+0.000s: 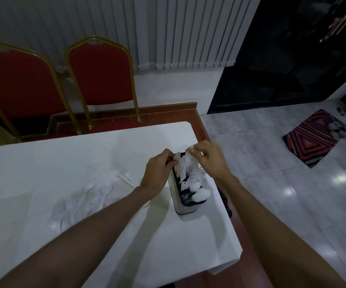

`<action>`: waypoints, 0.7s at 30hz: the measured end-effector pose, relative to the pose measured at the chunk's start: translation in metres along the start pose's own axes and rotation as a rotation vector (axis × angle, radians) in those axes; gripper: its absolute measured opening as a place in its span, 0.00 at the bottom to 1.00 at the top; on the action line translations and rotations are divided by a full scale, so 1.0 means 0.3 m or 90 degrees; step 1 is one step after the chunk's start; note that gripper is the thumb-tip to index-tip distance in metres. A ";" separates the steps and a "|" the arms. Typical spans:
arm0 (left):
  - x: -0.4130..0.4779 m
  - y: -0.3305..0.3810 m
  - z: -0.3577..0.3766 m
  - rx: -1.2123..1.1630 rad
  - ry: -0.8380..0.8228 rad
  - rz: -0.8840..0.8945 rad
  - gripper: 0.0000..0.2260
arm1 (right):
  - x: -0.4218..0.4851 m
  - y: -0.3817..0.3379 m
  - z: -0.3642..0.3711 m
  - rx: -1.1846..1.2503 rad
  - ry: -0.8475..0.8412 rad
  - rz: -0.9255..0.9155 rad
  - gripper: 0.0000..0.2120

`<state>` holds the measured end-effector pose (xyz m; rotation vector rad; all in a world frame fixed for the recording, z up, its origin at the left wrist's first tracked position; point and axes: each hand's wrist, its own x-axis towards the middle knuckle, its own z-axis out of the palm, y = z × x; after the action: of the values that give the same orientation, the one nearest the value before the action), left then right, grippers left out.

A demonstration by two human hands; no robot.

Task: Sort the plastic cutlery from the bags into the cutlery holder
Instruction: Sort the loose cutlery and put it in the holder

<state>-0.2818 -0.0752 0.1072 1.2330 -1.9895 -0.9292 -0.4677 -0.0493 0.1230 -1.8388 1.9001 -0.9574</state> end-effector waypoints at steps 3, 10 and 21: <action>-0.002 0.010 0.001 0.010 0.016 0.001 0.04 | -0.035 0.027 0.009 -0.010 -0.058 0.039 0.03; -0.022 -0.018 0.020 0.078 -0.018 -0.034 0.05 | -0.072 0.000 0.038 -0.092 -0.138 -0.004 0.21; -0.097 -0.145 -0.029 0.098 -0.038 -0.016 0.14 | -0.056 -0.091 0.092 -0.165 -0.020 -0.036 0.23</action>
<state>-0.2426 -0.0645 0.0727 1.3319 -2.1306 -0.8463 -0.4275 -0.0380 0.1175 -2.0481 2.0433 -0.7209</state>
